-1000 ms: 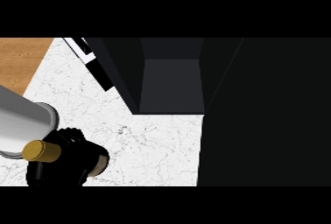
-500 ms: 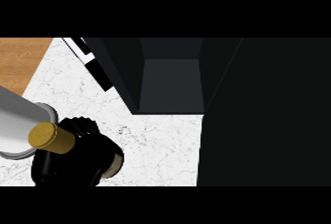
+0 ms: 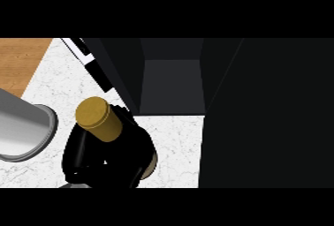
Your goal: Pick up the wine, place it into the cabinet and close the cabinet
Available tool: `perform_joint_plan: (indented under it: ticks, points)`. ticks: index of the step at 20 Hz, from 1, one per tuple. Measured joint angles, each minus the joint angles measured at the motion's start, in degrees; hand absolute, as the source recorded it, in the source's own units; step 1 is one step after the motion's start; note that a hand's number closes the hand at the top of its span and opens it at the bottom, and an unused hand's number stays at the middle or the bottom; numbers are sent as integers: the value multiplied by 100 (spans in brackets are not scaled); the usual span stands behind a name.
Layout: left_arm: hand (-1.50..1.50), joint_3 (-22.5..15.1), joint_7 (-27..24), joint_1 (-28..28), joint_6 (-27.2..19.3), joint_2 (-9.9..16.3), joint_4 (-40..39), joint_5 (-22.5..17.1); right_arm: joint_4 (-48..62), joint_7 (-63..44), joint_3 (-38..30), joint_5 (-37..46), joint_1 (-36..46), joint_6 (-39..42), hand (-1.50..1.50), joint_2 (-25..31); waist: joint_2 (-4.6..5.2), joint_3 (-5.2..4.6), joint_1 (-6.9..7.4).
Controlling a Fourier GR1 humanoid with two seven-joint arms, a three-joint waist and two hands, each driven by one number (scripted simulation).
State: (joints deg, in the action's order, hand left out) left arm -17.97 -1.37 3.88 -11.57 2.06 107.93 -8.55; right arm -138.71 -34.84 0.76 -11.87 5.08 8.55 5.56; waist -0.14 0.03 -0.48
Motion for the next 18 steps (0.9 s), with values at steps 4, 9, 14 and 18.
perform_joint_plan:
  ticks: [4, 9, 14, 18]
  points:
    - [150, -412, 440, 486, -618, -126, 60, 183, 41, 127, -154, -20, -101, 102, -150, 10, 4, 1, 2]
    - [150, -713, 682, 1086, -1282, -180, -188, 233, 14, 46, -191, -59, -87, 122, -150, 28, 4, 0, -13]
    - [150, -1010, 734, 1707, -2009, -196, -615, 324, 26, 125, -253, -90, -140, 218, -150, 35, 6, 0, -26]
    - [150, -1063, 787, 2149, -2416, -201, -928, 299, 21, 102, -347, -129, -137, 261, -150, 70, 6, -1, -31]
